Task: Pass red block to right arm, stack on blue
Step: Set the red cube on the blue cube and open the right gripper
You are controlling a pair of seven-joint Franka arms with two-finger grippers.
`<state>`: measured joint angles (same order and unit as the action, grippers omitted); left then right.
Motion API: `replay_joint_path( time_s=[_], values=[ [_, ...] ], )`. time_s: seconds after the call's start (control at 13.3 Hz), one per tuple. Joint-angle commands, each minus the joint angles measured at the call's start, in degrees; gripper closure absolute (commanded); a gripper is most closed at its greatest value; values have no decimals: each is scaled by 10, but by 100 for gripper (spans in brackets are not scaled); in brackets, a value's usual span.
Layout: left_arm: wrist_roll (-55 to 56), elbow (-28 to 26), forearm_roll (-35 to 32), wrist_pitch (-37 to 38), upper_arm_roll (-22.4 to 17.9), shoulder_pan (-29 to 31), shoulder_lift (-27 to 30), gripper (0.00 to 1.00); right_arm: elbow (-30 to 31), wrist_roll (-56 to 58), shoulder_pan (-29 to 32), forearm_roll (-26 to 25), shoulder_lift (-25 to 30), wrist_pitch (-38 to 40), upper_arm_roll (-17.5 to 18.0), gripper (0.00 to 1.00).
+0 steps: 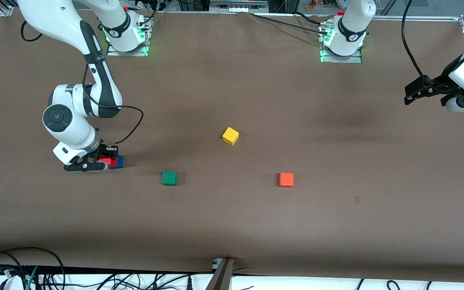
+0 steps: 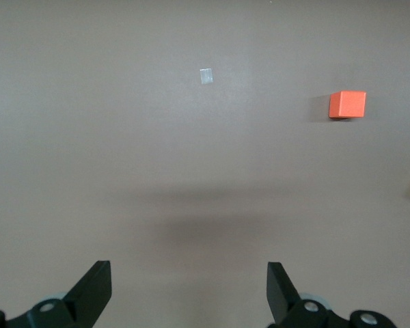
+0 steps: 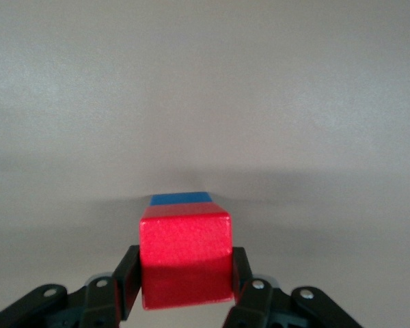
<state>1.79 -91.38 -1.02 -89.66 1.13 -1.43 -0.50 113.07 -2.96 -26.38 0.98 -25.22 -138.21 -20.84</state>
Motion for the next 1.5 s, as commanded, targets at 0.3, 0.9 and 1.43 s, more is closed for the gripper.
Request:
replay_joint_path(
  time_s=[0.3,0.9,1.43],
  values=[
    [-2,15,9,15,3,2,-5,0,15,-18,-3,-12,6,-10,-1,54],
    [-2,16,8,15,3,2,-5,0,9,-14,-3,-10,18,-3,-1,0],
    [1,16,8,15,4,2,-5,0,-36,-11,33,-2,103,87,-1,0]
  ],
)
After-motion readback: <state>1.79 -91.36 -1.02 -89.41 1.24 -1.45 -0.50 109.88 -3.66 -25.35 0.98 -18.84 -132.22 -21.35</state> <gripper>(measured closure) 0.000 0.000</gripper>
